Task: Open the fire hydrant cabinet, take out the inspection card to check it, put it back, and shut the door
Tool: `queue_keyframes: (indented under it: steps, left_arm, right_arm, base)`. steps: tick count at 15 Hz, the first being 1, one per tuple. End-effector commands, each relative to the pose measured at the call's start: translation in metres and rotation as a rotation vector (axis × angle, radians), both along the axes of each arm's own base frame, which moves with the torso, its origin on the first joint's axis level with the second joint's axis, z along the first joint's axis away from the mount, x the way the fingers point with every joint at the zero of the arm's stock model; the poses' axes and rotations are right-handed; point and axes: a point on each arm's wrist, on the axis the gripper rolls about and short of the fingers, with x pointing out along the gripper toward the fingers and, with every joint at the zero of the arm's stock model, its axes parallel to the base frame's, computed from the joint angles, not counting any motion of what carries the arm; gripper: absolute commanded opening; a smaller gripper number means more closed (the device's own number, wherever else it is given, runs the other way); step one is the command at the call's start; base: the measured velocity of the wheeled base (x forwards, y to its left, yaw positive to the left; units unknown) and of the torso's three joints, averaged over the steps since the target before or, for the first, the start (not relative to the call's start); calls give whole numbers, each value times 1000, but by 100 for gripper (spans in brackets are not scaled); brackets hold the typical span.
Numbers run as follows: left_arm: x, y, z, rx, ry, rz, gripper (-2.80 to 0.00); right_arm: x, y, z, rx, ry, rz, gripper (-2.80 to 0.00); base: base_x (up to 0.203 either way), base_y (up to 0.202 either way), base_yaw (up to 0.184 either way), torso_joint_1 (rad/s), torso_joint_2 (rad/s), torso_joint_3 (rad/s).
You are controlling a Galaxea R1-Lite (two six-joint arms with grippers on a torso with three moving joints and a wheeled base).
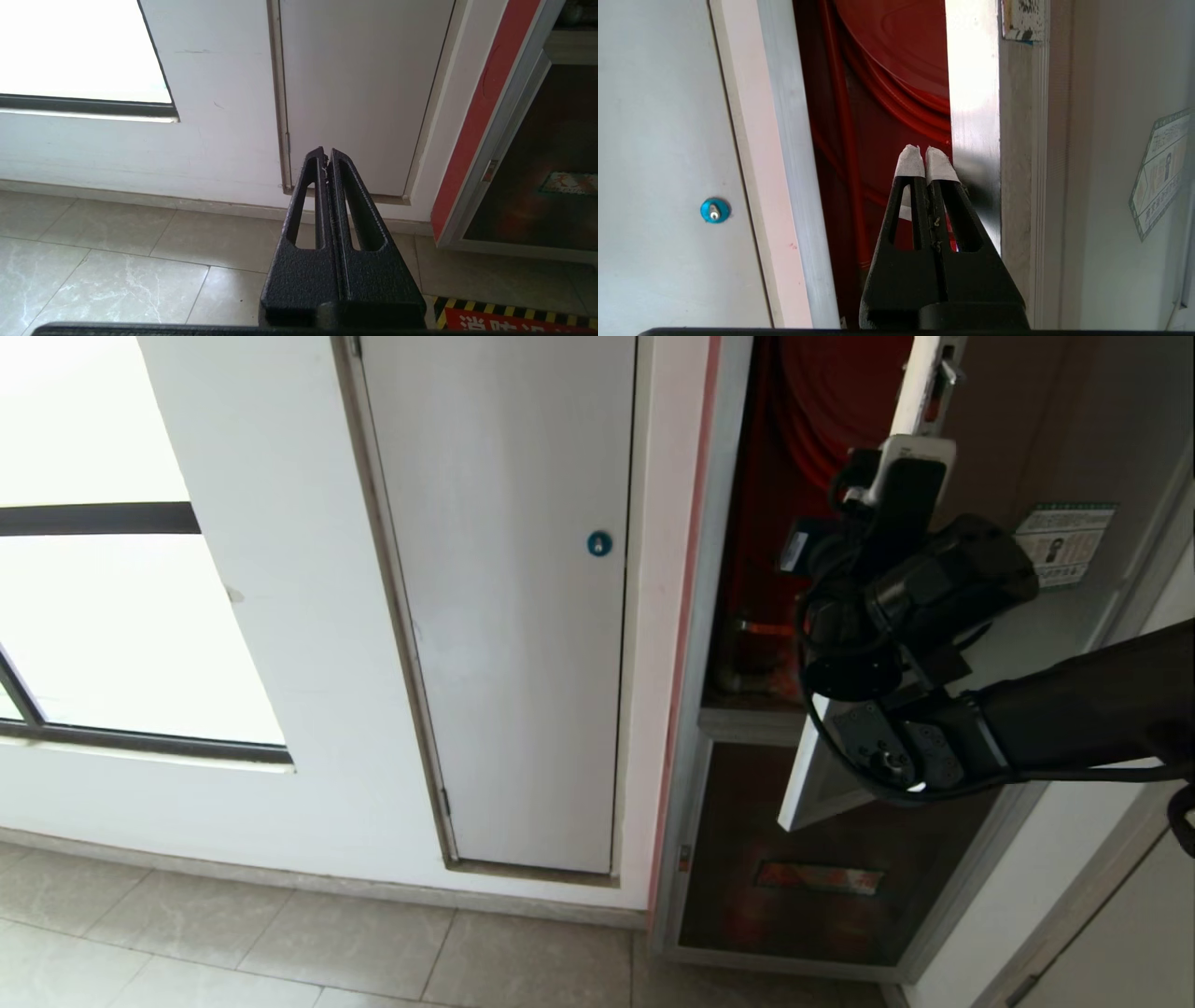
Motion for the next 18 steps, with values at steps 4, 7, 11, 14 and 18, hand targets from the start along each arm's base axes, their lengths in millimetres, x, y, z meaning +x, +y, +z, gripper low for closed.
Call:
queue_keyframes:
  steps: [4, 7, 11, 14, 18]
  left_arm:
    - [0, 0, -2, -1, 5, 1, -280]
    - [0, 0, -2, 0, 5, 1, -280]
    - [0, 0, -2, 0, 5, 1, -280]
    - [0, 0, -2, 0, 5, 1, -280]
    - [0, 0, -2, 0, 5, 1, -280]
  right_arm:
    - [-20, -9, 6, 17, -5, -13, -280]
    - [-28, -13, 4, 14, 7, -16, -280]
    - [-43, -20, 12, 22, 4, -20, -280]
    - [-58, -26, 16, 22, 5, -20, -280]
    - [-75, -34, 20, 24, 4, -20, -280]
  base:
    - [0, 0, 0, 0, 0, 0]
    - [0, 0, 0, 0, 0, 0]
    - [0, 0, 0, 0, 0, 0]
    - [0, 0, 0, 0, 0, 0]
    - [0, 0, 0, 0, 0, 0]
